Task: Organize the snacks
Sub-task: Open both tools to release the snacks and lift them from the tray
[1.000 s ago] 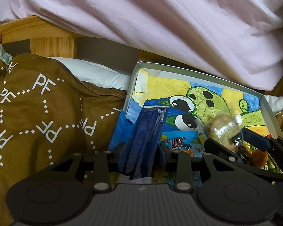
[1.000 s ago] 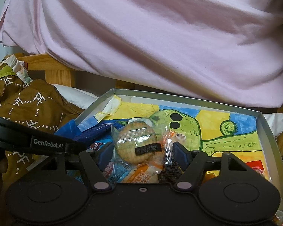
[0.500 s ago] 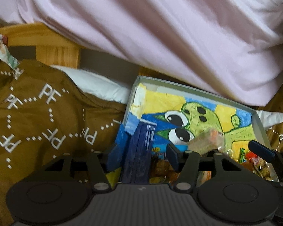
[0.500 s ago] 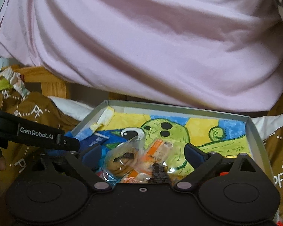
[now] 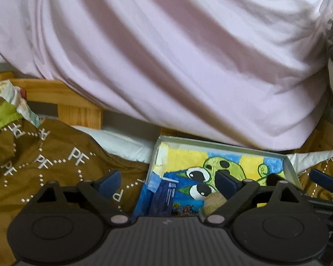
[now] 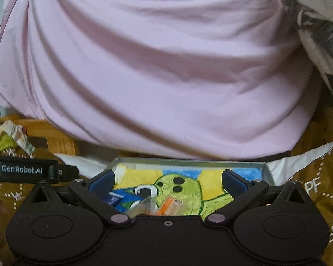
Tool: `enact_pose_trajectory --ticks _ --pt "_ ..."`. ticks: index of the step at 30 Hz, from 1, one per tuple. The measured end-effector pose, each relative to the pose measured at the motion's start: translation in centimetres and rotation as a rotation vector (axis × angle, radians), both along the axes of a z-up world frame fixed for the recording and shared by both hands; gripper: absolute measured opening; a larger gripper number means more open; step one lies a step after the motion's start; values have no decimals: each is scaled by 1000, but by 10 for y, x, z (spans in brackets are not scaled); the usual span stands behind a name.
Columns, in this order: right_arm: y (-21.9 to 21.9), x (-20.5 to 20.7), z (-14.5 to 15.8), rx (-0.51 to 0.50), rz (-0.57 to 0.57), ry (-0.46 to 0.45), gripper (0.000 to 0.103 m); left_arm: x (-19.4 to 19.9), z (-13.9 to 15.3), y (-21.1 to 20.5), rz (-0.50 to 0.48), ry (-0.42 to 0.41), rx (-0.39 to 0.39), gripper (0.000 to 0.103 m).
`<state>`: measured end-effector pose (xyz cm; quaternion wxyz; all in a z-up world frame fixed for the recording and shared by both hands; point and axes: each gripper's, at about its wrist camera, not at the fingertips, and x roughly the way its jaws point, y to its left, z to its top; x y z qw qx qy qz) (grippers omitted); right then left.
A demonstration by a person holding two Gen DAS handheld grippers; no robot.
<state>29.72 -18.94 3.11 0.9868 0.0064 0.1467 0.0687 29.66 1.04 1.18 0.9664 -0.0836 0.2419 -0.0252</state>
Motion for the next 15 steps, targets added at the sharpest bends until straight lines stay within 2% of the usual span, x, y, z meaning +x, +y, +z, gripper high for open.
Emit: enact_pose_trajectory --ticks 4,15 --pt "-7 -12 14 22 -14 -21 102 -15 9 2 20 -39 -6 102" --pt "-17 -47 38 45 -29 -64 102 -51 29 -1 58 -107 4 102"
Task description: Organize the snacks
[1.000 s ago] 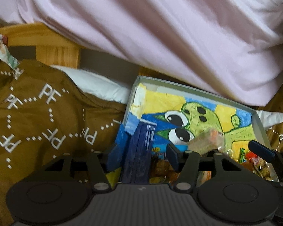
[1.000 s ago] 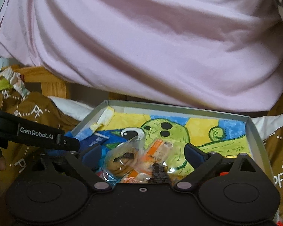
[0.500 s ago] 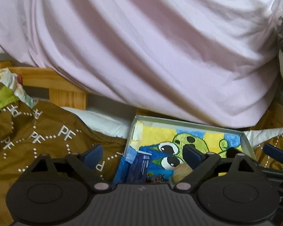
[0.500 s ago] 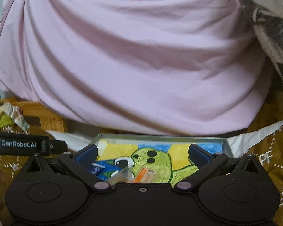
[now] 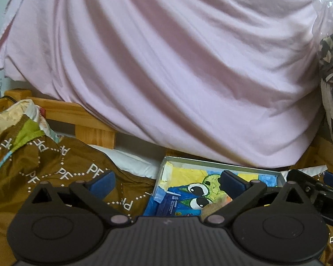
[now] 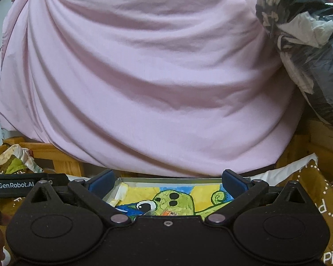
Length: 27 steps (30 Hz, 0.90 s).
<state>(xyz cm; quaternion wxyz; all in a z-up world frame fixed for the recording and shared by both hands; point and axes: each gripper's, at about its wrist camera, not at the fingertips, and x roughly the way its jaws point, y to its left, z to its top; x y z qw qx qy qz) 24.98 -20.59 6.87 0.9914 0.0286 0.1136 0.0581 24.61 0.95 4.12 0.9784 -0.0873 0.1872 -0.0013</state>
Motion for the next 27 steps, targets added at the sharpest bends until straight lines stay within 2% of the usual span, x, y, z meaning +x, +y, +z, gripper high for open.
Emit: enact_pose_trajectory --ticks 16,27 --pt "-11 -58 0 54 -19 31 102 -60 5 -10 6 -30 84 103" --pt "-19 -102 -5 26 -39 60 102 -104 -6 -11 2 12 114 103"
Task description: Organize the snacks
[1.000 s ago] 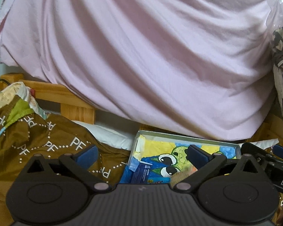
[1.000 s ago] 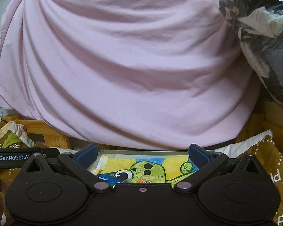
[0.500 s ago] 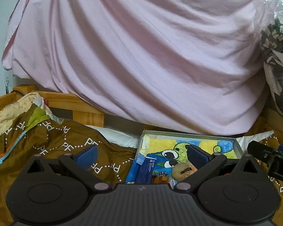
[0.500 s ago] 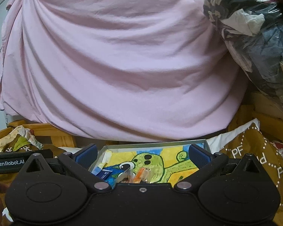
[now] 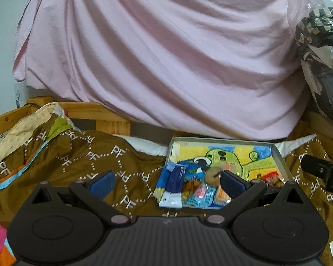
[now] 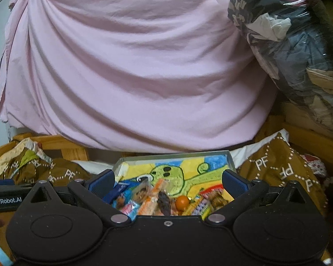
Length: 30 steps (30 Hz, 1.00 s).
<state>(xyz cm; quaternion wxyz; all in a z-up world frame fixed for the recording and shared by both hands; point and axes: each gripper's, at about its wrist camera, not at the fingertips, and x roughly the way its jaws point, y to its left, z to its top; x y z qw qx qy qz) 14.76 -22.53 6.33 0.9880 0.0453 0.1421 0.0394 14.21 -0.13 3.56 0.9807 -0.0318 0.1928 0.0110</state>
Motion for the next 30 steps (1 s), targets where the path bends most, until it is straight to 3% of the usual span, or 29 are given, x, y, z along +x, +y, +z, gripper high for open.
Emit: enact_pose_trajectory --ticks 13,30 --pt "0 -64 -16 -68 30 48 102 -52 -7 -4 15 23 34 103" --pt "-6 -110 -27 0 49 102 102 -102 -18 -5 44 56 65 103"
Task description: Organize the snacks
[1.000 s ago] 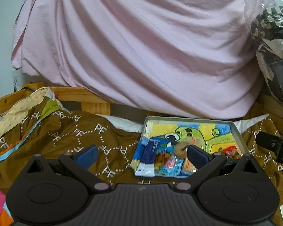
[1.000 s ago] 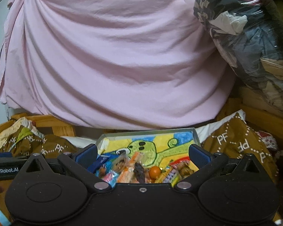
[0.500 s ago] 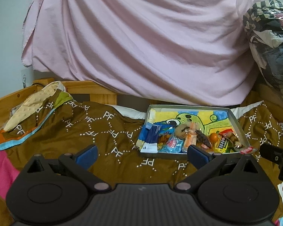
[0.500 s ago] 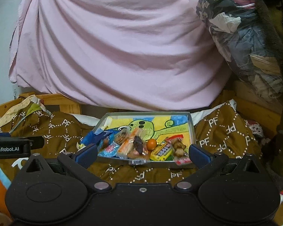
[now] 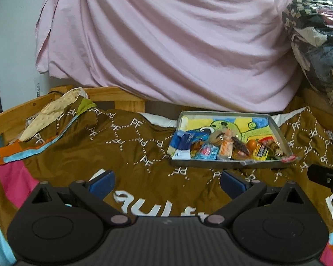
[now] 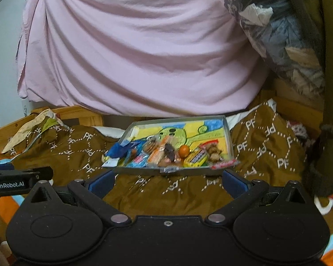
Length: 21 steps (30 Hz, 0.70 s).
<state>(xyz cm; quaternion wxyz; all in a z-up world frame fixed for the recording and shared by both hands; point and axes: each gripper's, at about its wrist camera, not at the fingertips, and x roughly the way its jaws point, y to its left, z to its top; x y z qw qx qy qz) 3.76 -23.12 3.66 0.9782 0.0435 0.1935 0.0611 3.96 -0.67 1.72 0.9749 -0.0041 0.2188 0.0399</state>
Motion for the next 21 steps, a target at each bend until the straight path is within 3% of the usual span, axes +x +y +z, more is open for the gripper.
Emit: enact_pose_trajectory --ticks 21 --pt "1 -20 -11 33 -8 68 102 -17 -9 -2 -1 70 18 103"
